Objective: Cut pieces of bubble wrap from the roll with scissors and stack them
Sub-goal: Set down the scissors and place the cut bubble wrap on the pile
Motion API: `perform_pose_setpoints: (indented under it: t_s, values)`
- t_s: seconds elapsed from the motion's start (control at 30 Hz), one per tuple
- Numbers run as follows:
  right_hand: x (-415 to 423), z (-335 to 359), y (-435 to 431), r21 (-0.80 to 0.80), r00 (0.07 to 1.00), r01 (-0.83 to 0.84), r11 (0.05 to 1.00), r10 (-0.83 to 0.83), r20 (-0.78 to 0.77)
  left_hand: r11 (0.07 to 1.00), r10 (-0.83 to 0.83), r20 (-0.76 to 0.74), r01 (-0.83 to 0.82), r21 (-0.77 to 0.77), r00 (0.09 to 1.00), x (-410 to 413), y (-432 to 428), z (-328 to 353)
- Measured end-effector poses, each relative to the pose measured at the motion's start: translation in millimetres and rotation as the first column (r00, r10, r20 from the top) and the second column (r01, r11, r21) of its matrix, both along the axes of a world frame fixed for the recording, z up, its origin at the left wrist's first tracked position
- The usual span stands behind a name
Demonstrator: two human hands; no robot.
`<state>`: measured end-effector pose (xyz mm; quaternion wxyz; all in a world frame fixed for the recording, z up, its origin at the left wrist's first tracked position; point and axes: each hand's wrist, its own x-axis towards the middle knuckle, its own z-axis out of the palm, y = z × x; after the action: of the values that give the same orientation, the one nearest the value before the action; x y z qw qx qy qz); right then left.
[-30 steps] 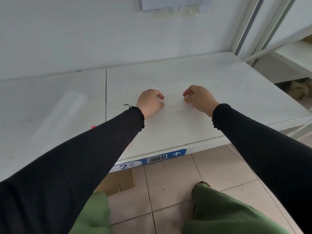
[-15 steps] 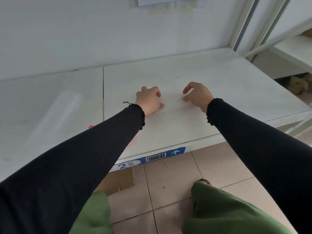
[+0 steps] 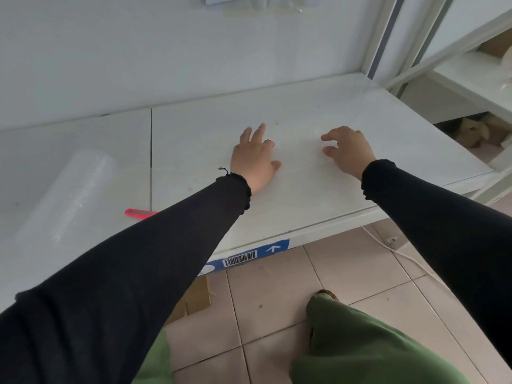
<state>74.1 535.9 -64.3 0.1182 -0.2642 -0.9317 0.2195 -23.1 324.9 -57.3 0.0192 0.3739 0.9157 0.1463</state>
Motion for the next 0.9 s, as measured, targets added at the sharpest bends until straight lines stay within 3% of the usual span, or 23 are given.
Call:
perform_pose_setpoints:
  t_s: [0.17,0.37,0.5,0.63,0.73,0.9]
  values:
    - [6,-5,-10,0.245,0.994,-0.068,0.967,0.046,0.095,0.992,-0.069,0.028,0.072,-0.104,0.997,-5,-9,-2]
    - [7,-3,-19,0.369,0.977,-0.074,0.927,-0.006,0.211,0.989,-0.075,0.075,0.084,-0.121,0.994,-4,-11,-11]
    - [3,6,-19,0.337,0.964,-0.067,0.939,-0.026,0.266,0.983,-0.087,0.069,0.097,-0.157,0.994,-8,-10,-3]
    - [3,22,-22,0.168,0.951,-0.04,0.985,-0.014,0.308,0.988,-0.125,0.127,0.135,-0.076,0.984,-10,-17,19]
    - [6,38,-34,0.174,0.975,-0.001,0.985,-0.038,0.221,0.995,-0.094,0.102,0.091,0.033,0.99,-15,-32,32]
    - [14,56,-70,0.172,0.998,-0.047,0.984,0.041,0.043,0.995,-0.062,0.009,0.061,0.083,0.998,-13,-73,50]
